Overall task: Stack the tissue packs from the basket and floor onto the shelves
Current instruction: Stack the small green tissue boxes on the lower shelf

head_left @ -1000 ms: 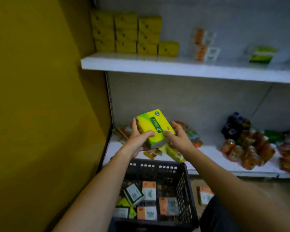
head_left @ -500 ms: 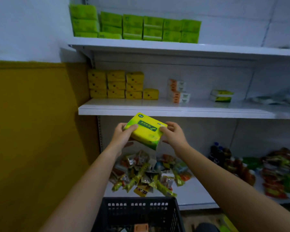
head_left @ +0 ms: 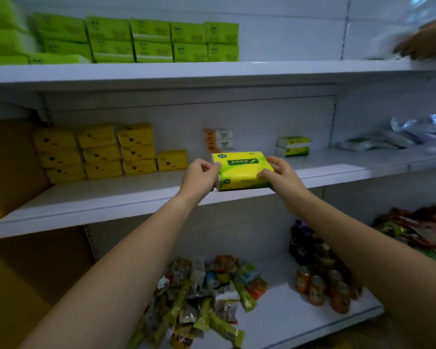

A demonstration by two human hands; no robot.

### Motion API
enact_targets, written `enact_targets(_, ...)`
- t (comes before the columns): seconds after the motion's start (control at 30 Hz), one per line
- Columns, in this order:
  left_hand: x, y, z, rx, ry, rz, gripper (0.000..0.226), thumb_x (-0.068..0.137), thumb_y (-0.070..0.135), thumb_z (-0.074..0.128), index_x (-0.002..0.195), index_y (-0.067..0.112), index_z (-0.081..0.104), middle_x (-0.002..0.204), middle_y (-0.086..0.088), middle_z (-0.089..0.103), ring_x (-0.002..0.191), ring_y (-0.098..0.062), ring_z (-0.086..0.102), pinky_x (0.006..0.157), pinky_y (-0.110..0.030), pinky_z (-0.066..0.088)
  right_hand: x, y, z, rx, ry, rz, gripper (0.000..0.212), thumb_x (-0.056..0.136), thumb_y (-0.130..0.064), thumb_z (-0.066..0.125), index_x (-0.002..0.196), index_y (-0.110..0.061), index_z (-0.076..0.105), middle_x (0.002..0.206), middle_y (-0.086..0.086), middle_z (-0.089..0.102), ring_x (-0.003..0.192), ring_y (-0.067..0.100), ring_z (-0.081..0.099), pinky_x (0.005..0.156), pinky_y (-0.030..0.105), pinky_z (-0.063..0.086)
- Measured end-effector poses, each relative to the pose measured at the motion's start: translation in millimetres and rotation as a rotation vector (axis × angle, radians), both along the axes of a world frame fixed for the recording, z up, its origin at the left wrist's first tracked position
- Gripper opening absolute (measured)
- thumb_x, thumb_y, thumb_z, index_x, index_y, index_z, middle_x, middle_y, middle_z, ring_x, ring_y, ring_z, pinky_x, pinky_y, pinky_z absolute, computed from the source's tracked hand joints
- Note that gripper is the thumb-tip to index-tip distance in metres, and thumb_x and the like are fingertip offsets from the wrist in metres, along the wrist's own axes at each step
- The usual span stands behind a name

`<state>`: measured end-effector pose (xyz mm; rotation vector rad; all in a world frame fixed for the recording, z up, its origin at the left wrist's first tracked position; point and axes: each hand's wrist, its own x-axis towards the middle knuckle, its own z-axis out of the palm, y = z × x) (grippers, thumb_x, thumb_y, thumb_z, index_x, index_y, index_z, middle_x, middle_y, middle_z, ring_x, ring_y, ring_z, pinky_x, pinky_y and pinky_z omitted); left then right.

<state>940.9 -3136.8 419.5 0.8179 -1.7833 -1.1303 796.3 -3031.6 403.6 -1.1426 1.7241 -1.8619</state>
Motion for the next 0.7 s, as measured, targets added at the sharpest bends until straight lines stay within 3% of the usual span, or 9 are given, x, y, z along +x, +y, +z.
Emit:
enact_targets(0.07, -38.0, -16.0, 1.8, -0.084, -0.023, -0.044, 0.016, 0.094, 0.021, 0.052, 0.107, 0.013, 0.049, 0.071, -0.002, 0.058, 0.059, -0.019, 0.054, 0.069, -0.034, 0.048, -38.6, -10.5, 1.3, 0.019, 0.085, -0.038, 0.053, 0.084, -0.013, 0.057, 0.134, -0.012, 0.04, 0.125, 0.005, 0.048, 0.109, 0.015, 0.049, 0.084, 0.024, 0.041)
enact_targets(0.13, -76.6, -31.8, 0.8, -0.181, -0.068, -0.079, 0.028, 0.095, 0.019, 0.048, 0.122, 0.016, 0.048, 0.09, -0.004, 0.058, 0.071, -0.021, 0.057, 0.073, -0.034, 0.049, -75.3, -22.2, 0.0, 0.044, 0.16, -0.086, 0.05, 0.087, -0.011, 0.054, 0.135, -0.013, 0.041, 0.127, 0.009, 0.045, 0.108, 0.016, 0.047, 0.088, 0.024, 0.037)
enact_targets(0.27, -148.6, -63.5, -12.4, -0.211, -0.123, -0.123, 0.031, 0.097, 0.02, 0.045, 0.126, 0.013, 0.052, 0.114, -0.019, 0.06, 0.098, -0.032, 0.06, 0.086, -0.037, 0.049, -134.8, -43.4, -8.8, 0.043, 0.191, -0.165, 0.043, 0.089, -0.006, 0.051, 0.132, -0.012, 0.046, 0.128, 0.009, 0.049, 0.112, 0.018, 0.048, 0.087, 0.022, 0.035)
enact_targets(0.37, -193.9, -79.1, -24.9, -0.175, -0.149, -0.159, 0.033, 0.096, 0.024, 0.045, 0.127, 0.015, 0.05, 0.111, -0.018, 0.061, 0.102, -0.033, 0.06, 0.091, -0.039, 0.049, -169.7, -53.2, -16.7, 0.066, 0.207, -0.231, 0.041, 0.09, -0.009, 0.05, 0.131, -0.015, 0.048, 0.132, 0.006, 0.048, 0.107, 0.019, 0.05, 0.082, 0.023, 0.037)
enact_targets(0.47, -231.3, -94.2, -34.0, -0.149, -0.149, -0.194, 0.034, 0.096, 0.025, 0.046, 0.128, 0.016, 0.049, 0.092, -0.009, 0.061, 0.094, -0.028, 0.063, 0.078, -0.03, 0.044, -203.8, -66.8, -21.9, 0.08, 0.2, -0.283, 0.04, 0.091, -0.009, 0.049, 0.131, -0.014, 0.047, 0.124, 0.004, 0.049, 0.106, 0.032, 0.054, 0.067, 0.022, 0.039)
enact_targets(0.57, -266.0, -111.6, -36.0, -0.141, -0.134, -0.199, 0.028, 0.093, 0.026, 0.047, 0.12, 0.023, 0.052, 0.099, -0.008, 0.064, 0.095, -0.026, 0.063, 0.074, -0.026, 0.041, -241.3, -86.6, -23.3, 0.069, 0.219, -0.317, 0.04, 0.091, -0.009, 0.048, 0.13, -0.014, 0.047, 0.116, 0.005, 0.053, 0.08, 0.018, 0.051, 0.059, 0.018, 0.038)
enact_targets(0.63, -289.9, -120.2, -31.7, -0.118, -0.098, -0.187, 0.017, 0.092, 0.026, 0.047, 0.108, 0.03, 0.052, 0.088, 0.0, 0.064, 0.088, -0.024, 0.063, 0.068, -0.025, 0.042, -266.9, -100.5, -22.3, 0.062, 0.217, -0.335, 0.039, 0.09, -0.01, 0.047, 0.129, -0.014, 0.048, 0.096, 0.003, 0.053, 0.063, 0.013, 0.044, 0.048, 0.012, 0.036)
enact_targets(0.7, -315.7, -125.3, -24.7, -0.118, -0.077, -0.177, 0.016, 0.092, 0.026, 0.047, 0.106, 0.03, 0.052, 0.082, 0.002, 0.061, 0.082, -0.022, 0.061, 0.061, -0.024, 0.04, -293.0, -111.9, -21.4, 0.042, 0.214, -0.379, 0.036, 0.088, -0.012, 0.05, 0.125, -0.015, 0.05, 0.103, 0.01, 0.052, 0.059, 0.011, 0.041, 0.048, 0.012, 0.035)
